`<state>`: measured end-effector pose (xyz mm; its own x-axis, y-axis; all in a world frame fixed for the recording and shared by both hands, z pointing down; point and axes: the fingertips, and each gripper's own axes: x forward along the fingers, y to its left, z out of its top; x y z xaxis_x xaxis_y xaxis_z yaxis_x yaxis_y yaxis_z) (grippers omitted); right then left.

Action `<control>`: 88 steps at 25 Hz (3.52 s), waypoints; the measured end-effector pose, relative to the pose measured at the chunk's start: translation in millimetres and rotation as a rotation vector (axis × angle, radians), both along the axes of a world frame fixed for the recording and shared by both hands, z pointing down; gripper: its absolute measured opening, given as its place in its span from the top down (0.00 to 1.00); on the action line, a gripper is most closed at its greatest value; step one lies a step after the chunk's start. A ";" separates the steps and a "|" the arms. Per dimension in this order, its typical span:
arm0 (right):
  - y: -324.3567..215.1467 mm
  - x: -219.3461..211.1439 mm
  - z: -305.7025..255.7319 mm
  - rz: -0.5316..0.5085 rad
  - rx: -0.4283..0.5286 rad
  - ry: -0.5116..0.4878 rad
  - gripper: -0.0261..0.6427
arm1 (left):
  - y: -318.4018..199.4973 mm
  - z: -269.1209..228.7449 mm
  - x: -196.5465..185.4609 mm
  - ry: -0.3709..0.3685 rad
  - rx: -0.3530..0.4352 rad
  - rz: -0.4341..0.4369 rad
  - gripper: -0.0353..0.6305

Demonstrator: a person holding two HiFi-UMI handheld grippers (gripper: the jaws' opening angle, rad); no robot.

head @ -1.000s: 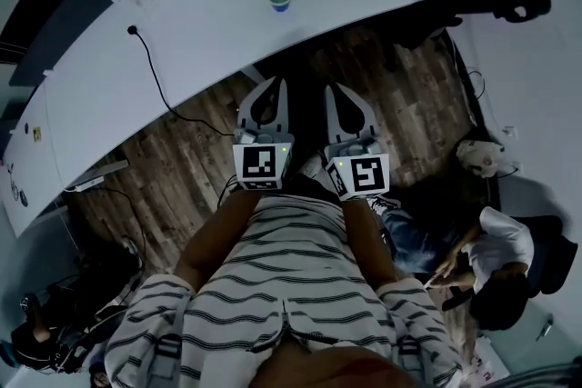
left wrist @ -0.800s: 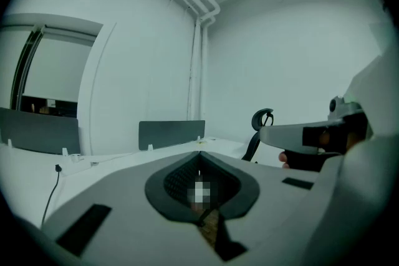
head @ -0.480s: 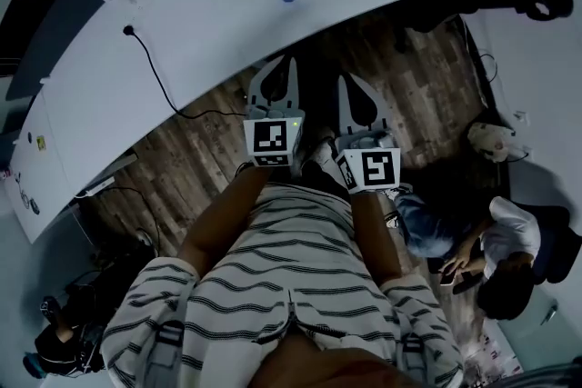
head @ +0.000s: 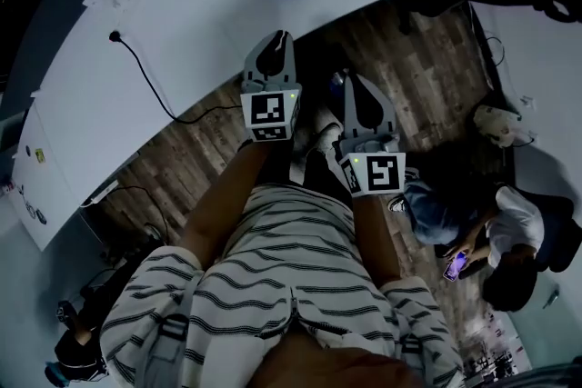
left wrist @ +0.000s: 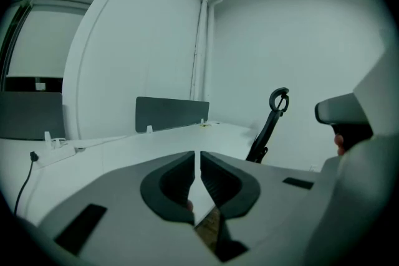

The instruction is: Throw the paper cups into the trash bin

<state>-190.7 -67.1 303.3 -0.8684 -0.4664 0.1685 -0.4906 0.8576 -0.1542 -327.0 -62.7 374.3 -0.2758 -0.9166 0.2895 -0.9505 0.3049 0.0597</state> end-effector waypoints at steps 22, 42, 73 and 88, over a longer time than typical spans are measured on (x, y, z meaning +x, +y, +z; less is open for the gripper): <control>-0.5 -7.4 41.6 0.041 -0.041 0.077 0.94 | -50.6 96.4 -55.0 0.041 -0.095 -0.031 0.60; 5.0 -6.0 71.4 0.067 -0.072 0.145 0.94 | -104.9 138.5 -97.2 -0.007 -0.150 -0.024 0.47; 10.9 21.5 62.0 0.183 -0.069 0.137 0.94 | -116.5 92.2 -89.0 0.003 -0.070 0.027 0.52; 16.1 51.5 24.9 0.275 -0.033 0.062 0.94 | -96.0 19.3 -32.0 -0.024 -0.004 0.124 0.52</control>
